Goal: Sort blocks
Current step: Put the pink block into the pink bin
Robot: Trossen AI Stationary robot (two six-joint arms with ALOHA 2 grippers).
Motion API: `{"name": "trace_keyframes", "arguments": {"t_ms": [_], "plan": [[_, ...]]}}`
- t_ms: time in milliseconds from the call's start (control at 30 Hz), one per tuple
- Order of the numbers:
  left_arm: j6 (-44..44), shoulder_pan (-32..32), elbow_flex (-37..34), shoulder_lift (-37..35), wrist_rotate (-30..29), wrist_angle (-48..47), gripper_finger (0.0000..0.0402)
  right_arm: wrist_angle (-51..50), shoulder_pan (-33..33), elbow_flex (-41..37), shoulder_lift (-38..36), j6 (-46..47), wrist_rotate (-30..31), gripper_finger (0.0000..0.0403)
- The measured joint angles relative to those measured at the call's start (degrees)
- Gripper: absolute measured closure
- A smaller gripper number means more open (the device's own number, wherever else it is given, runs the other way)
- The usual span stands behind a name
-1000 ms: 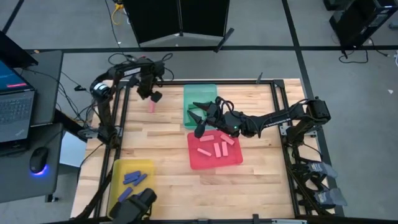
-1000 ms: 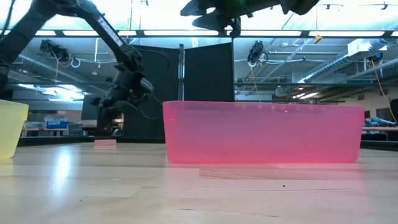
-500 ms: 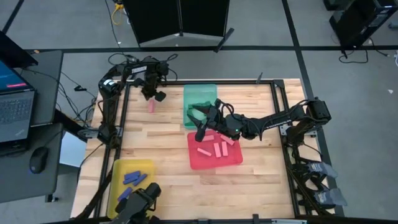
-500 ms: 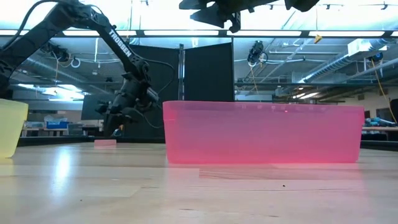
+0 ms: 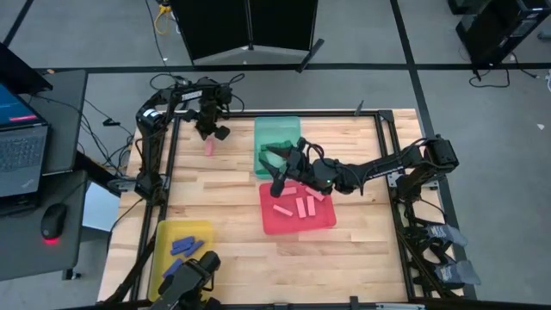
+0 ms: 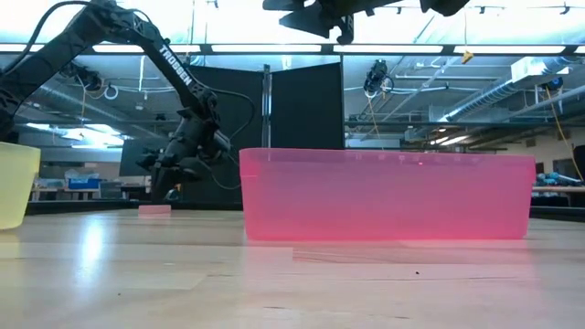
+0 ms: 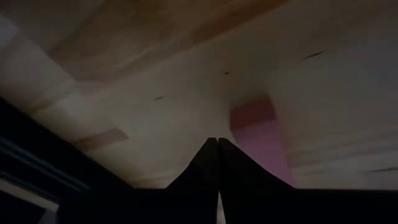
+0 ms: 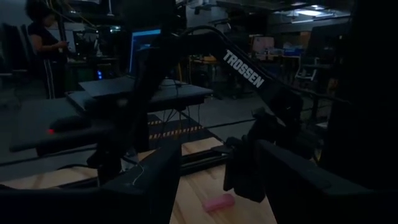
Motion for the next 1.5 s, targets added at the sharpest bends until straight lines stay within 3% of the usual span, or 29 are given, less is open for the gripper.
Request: {"name": "trace_keyframes", "arguments": {"t_ms": [233,633,967,1100,1200,1333,1500], "plan": [[2.63,0.15,0.0,0.11,4.63,-2.7,0.0398,0.47,0.49,0.0,0.0,-0.79,0.0,0.0185],[4.42,0.09,5.61,-2.62,3.23,-1.68,0.0398,0.42,0.83,0.0,0.0,-1.81,0.0,0.0185],[-6.01,-2.76,7.37,-2.99,8.22,12.41,0.0398,0.71,0.62,-0.01,0.0,-2.33,0.0,0.0185],[-14.82,-4.35,7.37,-2.99,7.53,18.01,0.0398,0.73,0.85,0.0,0.0,-3.7,0.02,0.0185],[-14.6,-6.48,7.37,-2.99,5.45,15.91,0.0398,0.7,1.35,0.0,0.0,-5.14,0.0,0.0185],[-13.62,-7.77,7.34,-2.99,-3.25,8.14,0.0398,0.66,2.27,-0.02,0.0,-7.24,0.0,0.0185],[-15.46,-7.67,2.99,-4.88,-3.35,10.11,0.0398,0.6,3.56,0.0,0.0,-9.37,0.0,0.0185]]}}
